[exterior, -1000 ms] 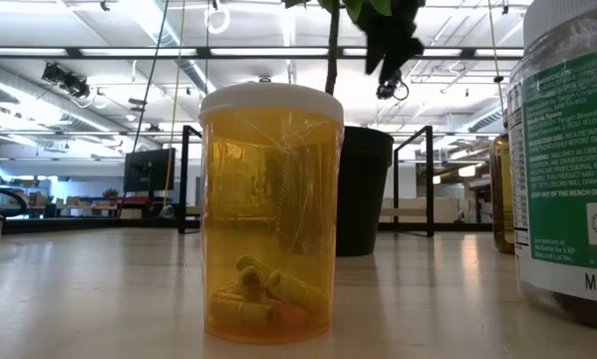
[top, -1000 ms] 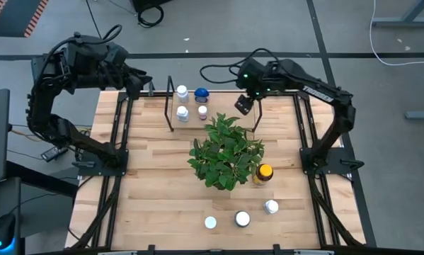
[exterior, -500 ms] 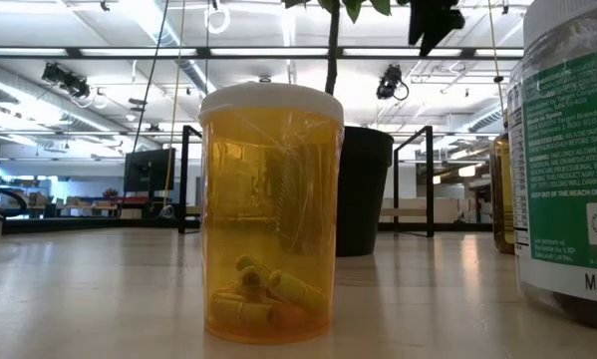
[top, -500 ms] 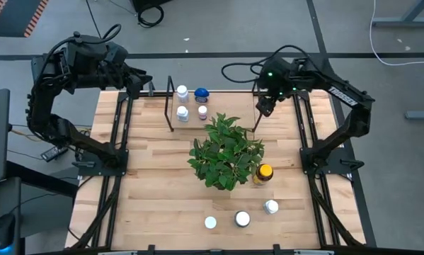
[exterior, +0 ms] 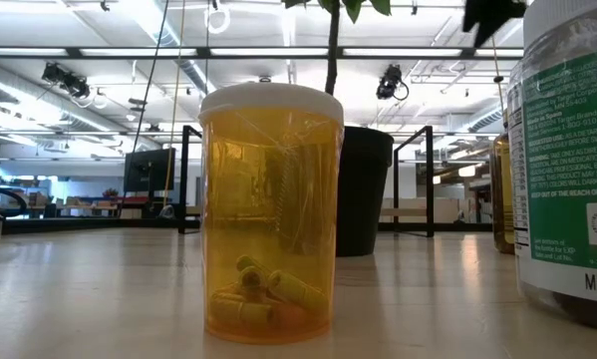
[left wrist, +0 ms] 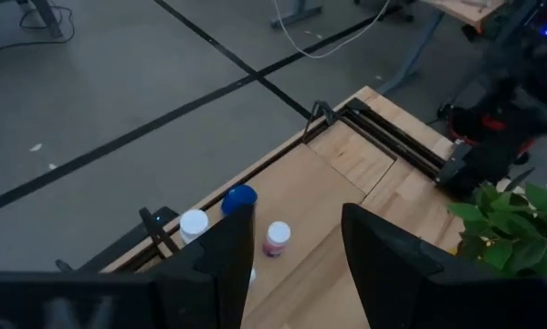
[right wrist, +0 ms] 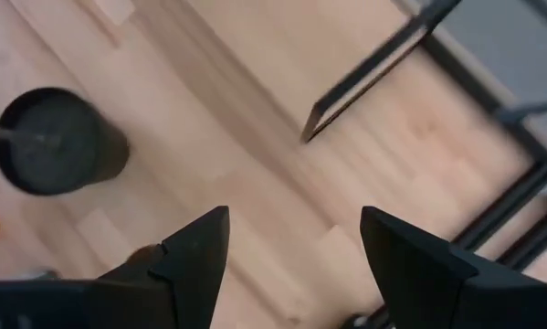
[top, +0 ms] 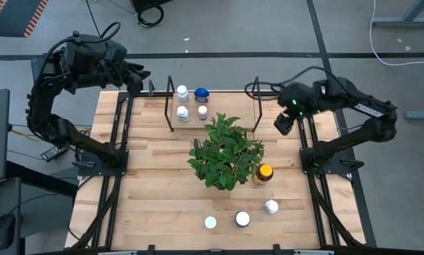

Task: Pick and place medicine bottles onto shelf by color
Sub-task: Put the yellow pill bottle on the shelf

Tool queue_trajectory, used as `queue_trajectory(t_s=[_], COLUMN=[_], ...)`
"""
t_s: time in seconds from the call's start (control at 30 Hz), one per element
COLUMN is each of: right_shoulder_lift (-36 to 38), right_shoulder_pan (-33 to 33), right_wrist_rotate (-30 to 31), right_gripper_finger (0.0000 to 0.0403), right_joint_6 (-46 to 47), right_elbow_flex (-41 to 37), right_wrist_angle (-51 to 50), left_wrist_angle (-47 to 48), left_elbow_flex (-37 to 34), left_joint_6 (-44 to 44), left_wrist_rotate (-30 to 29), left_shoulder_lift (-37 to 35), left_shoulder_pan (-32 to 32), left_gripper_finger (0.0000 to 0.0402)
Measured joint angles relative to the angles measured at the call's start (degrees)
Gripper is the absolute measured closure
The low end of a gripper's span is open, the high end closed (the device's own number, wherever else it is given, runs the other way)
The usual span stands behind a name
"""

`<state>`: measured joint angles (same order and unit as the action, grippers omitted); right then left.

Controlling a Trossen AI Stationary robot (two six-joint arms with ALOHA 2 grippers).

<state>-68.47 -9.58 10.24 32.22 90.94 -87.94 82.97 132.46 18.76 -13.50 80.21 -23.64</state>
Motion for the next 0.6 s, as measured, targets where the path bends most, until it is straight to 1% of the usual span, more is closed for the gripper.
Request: queue_trajectory(t_s=[0.17, 0.33, 0.53, 0.6], right_shoulder_lift=[6.5, 10.9, 12.3, 12.3], right_shoulder_pan=[8.4, 18.9, 29.5, 32.7], right_wrist_rotate=[0.3, 4.3, 4.3, 4.7], right_gripper_finger=[0.0148, 0.0148, 0.0148, 0.0148], right_joint_6=[10.6, 18.4, 26.3, 28.4], right_elbow_flex=[-9.3, -17.1, -22.5, -23.9], right_wrist_angle=[5.3, 6.4, 8.0, 9.8], left_wrist_angle=[-0.9, -1.7, -6.1, -9.1], left_elbow_flex=[0.0, 0.0, 0.0, 0.0], left_joint_6=[-0.4, -2.9, -4.8, -5.9], left_wrist_rotate=[0.1, 0.2, 0.3, 2.3], left_shoulder_lift=[1.3, 1.3, 1.3, 1.3], left_shoulder_pan=[0.0, 0.0, 0.1, 0.4], left_gripper_finger=[0.023, 0.023, 0.023, 0.023])
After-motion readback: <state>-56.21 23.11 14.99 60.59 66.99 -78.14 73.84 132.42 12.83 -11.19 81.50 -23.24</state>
